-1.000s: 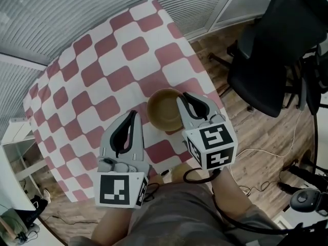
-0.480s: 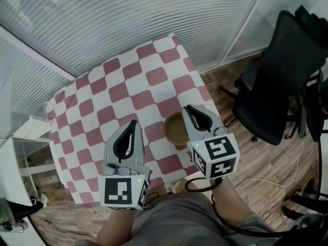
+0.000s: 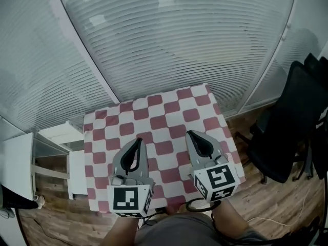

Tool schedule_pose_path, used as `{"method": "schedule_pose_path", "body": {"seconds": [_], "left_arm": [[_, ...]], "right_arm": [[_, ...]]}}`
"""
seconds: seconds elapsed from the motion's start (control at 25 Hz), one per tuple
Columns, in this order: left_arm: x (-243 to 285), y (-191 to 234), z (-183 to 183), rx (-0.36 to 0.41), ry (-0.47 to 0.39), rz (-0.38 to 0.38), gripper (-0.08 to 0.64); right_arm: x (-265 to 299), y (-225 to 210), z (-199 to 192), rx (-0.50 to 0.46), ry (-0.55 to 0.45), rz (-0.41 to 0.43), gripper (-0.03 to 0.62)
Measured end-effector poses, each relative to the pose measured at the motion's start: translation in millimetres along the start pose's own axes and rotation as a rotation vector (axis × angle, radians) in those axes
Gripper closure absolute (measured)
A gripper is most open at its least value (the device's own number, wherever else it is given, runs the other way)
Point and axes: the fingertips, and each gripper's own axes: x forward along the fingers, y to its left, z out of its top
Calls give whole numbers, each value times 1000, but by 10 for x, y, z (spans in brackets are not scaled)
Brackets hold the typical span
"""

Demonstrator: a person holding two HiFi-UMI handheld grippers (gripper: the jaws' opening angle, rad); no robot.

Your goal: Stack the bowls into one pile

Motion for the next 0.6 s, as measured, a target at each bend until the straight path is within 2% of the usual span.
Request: {"method": "schedule_pose_path", "body": {"seconds": [0.16,0.36,0.6], "left_arm": [[-289,314,239,26,-81,35,560],[-537,616,304,28,-114,60,560],[-685,766,281,32,-131,58,560]], "right_arm": [[-6,400,299,-44,-87,15,566],[-19,778,448,-89,-130,39,566],[-56,1034,484,-129,-148,42,566]]}}
